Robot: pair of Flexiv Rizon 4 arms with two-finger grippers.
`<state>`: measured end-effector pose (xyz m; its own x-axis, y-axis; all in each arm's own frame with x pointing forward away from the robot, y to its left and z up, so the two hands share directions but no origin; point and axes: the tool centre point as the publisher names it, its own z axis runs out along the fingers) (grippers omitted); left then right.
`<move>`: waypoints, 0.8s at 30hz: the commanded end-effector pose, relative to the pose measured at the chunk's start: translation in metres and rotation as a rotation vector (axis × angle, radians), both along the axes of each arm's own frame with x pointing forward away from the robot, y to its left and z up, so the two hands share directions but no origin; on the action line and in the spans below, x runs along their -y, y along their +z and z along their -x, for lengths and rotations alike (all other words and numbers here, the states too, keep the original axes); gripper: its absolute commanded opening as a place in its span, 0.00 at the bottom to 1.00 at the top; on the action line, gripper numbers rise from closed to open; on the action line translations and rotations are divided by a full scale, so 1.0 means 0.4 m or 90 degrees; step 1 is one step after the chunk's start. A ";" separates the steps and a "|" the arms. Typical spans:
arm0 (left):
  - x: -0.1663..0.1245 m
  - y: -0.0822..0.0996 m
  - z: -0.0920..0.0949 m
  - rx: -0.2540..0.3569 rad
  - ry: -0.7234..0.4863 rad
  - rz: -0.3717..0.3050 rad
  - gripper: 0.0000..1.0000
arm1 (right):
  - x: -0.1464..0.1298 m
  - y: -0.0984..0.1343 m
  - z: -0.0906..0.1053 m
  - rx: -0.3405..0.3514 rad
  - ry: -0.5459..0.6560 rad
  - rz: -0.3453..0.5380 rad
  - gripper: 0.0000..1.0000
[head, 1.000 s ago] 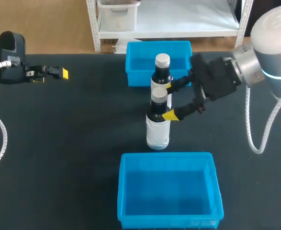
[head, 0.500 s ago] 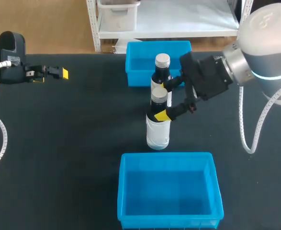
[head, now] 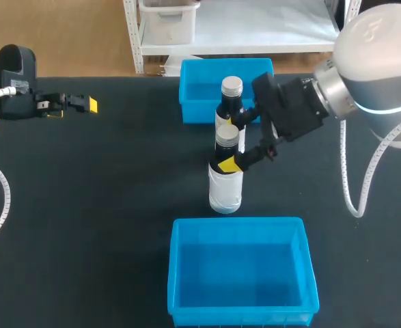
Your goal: Pick up the bottle, and place it in the far bin if it is heavy, or in the near bin if it is light.
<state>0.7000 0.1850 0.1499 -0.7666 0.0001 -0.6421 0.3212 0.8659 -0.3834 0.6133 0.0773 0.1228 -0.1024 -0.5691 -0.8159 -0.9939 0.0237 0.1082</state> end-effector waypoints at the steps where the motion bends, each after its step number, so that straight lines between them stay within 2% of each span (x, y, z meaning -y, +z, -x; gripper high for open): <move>1: 0.000 0.000 0.000 0.000 0.000 0.000 1.00 | -0.006 -0.007 -0.005 -0.003 0.001 0.001 1.00; 6: 0.000 0.000 0.000 0.000 0.000 0.000 1.00 | -0.007 -0.012 -0.005 -0.007 0.001 0.002 1.00; 9: 0.000 0.000 0.000 0.000 0.000 0.000 1.00 | -0.005 -0.010 -0.005 -0.007 0.001 0.000 0.90; 11: 0.000 0.000 0.000 0.000 0.000 0.000 1.00 | -0.004 -0.008 -0.004 -0.006 0.000 -0.001 0.79; 14: 0.000 0.000 0.000 0.000 0.000 0.000 1.00 | -0.002 -0.008 -0.004 -0.005 -0.001 -0.001 0.75; 15: 0.000 0.000 0.000 0.000 0.000 0.000 1.00 | -0.001 -0.008 -0.003 -0.005 -0.001 -0.001 0.69; 24: 0.000 0.000 0.000 0.000 0.000 0.000 1.00 | -0.002 -0.013 0.001 -0.007 0.001 -0.002 0.49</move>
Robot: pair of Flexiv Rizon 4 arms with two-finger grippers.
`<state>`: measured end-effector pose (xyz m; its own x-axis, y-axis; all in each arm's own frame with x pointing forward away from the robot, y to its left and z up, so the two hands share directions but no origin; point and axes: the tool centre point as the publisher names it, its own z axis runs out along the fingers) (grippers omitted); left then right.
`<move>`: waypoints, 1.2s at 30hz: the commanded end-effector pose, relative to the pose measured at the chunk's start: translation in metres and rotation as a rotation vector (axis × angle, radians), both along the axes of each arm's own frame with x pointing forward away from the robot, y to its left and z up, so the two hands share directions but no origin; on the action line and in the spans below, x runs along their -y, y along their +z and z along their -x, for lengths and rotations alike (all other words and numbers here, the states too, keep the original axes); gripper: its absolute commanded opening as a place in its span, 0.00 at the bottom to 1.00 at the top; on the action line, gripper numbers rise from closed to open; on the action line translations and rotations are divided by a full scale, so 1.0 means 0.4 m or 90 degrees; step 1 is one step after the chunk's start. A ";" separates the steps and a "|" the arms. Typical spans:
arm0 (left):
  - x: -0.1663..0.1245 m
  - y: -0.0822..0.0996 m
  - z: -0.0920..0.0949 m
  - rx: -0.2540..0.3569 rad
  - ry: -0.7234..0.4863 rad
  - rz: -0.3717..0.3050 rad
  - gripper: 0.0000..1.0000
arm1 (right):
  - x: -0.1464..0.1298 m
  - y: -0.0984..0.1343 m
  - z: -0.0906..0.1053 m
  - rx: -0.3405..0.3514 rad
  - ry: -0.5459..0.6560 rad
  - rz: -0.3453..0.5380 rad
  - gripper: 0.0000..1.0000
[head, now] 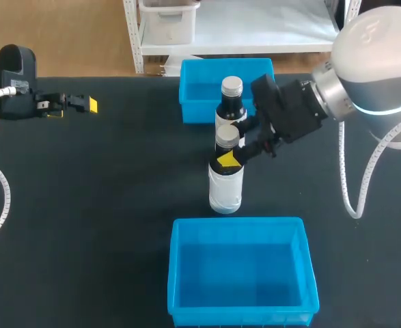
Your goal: Pick up the bottle, and place it in the far bin if it is heavy, or in the near bin if it is light.
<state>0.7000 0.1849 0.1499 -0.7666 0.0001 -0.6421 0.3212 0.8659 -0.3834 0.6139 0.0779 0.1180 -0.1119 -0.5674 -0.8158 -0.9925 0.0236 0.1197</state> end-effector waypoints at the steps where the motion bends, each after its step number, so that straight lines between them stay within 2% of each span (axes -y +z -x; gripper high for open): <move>1: 0.000 0.000 0.000 0.000 0.000 0.000 1.00 | 0.000 -0.001 0.003 0.000 0.001 -0.001 0.48; 4: 0.000 0.000 0.000 0.000 0.000 0.000 1.00 | -0.001 -0.002 0.004 0.000 0.002 -0.001 0.45; 6: 0.000 0.000 0.000 0.000 0.000 0.000 1.00 | -0.001 -0.002 0.004 0.001 0.002 -0.002 0.39; 9: 0.000 0.000 0.000 0.000 0.000 0.000 1.00 | -0.001 -0.001 0.006 0.002 0.001 -0.002 0.17; 10: 0.000 0.000 0.000 0.000 0.000 0.000 1.00 | 0.000 0.000 0.007 0.003 0.001 -0.003 0.00; 25: 0.000 0.000 0.000 0.000 0.000 0.000 1.00 | 0.020 0.054 0.009 0.034 -0.016 -0.008 0.00; 36: 0.000 0.000 0.000 0.000 0.000 0.000 1.00 | 0.035 0.103 -0.024 0.057 -0.022 -0.008 0.00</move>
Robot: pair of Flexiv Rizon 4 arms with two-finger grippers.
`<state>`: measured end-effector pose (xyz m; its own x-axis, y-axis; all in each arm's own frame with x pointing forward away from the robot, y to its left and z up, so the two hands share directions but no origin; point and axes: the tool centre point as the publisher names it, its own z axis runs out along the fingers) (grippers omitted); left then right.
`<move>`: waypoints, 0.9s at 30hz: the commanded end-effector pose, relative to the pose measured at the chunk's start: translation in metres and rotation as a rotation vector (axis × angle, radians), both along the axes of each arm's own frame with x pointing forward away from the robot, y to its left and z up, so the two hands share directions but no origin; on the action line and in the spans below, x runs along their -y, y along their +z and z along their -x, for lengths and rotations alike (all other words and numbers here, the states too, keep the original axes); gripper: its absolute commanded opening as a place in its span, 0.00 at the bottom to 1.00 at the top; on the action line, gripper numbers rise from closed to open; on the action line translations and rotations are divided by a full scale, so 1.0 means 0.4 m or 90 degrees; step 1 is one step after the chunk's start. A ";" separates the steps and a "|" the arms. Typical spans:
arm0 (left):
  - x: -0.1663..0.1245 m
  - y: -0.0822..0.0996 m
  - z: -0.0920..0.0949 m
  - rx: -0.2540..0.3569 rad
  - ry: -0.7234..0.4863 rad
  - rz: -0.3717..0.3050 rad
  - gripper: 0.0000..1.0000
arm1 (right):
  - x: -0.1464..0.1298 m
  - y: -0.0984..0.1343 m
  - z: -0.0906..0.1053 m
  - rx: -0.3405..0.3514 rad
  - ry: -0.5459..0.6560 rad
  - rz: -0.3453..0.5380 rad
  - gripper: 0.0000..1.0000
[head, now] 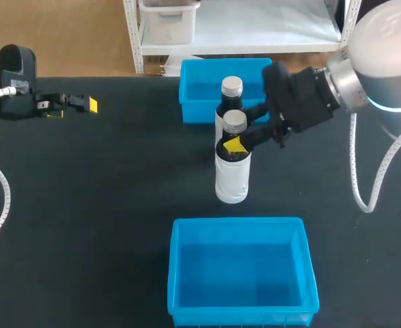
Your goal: Pick up the bottle, and place it in the far bin if it is heavy, or in the near bin if it is light.
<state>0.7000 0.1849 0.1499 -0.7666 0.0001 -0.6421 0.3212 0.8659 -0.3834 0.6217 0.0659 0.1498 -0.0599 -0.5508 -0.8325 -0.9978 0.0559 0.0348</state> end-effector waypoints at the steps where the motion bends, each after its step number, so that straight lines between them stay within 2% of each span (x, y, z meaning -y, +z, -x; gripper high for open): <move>1: 0.000 0.000 0.000 0.000 0.000 0.000 1.00 | 0.007 0.027 -0.009 0.004 -0.001 0.003 0.00; 14: 0.000 0.000 0.000 0.000 0.000 0.000 1.00 | 0.040 0.093 -0.067 0.033 -0.005 0.012 0.00; 27: 0.000 0.000 0.000 0.000 0.000 0.000 1.00 | 0.049 0.128 -0.064 0.036 -0.014 0.018 0.00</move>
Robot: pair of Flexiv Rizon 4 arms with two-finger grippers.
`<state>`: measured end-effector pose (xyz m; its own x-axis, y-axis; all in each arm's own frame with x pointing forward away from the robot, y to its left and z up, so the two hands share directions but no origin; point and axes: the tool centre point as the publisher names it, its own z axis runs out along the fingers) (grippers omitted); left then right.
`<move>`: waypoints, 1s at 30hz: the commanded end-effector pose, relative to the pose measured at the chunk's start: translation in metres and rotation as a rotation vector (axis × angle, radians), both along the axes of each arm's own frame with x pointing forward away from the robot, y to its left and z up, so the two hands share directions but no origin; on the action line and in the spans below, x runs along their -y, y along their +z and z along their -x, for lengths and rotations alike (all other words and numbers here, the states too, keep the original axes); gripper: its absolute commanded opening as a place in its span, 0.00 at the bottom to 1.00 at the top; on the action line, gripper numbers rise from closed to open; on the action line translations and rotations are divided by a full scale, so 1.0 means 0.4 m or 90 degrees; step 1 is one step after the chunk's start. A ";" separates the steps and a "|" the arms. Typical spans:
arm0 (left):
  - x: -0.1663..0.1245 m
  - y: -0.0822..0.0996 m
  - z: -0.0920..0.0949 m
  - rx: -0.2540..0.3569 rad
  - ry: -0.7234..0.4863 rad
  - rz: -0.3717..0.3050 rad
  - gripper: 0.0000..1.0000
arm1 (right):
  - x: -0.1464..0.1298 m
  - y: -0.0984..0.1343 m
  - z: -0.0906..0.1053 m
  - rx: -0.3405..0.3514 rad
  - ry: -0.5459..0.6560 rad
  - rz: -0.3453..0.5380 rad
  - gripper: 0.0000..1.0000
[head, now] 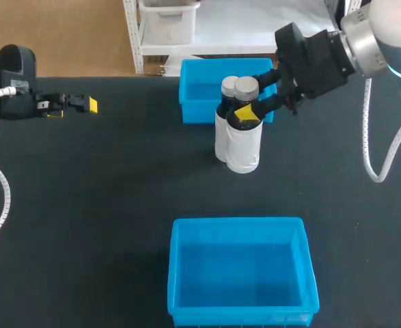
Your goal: Pick up the bottle, and place it in the far bin if it is heavy, or in the near bin if it is light.
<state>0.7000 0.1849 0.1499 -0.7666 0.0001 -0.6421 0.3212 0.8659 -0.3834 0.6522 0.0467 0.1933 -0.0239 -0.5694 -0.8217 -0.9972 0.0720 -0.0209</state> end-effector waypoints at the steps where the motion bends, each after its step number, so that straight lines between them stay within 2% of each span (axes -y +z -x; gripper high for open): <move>1: 0.000 0.000 0.000 0.000 0.000 0.000 1.00 | 0.000 0.022 0.014 0.001 -0.004 0.003 0.00; 21: 0.000 0.000 0.000 0.000 0.000 0.000 1.00 | -0.028 0.073 0.064 0.010 -0.010 -0.005 0.00; 30: 0.000 0.000 0.000 0.000 0.000 0.000 1.00 | 0.003 0.093 0.079 0.011 -0.021 -0.002 0.00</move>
<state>0.7000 0.1849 0.1499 -0.7666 0.0001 -0.6421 0.3212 0.8659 -0.3834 0.6271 0.0530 0.2246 -0.0261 -0.5634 -0.8258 -0.9947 0.0969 -0.0347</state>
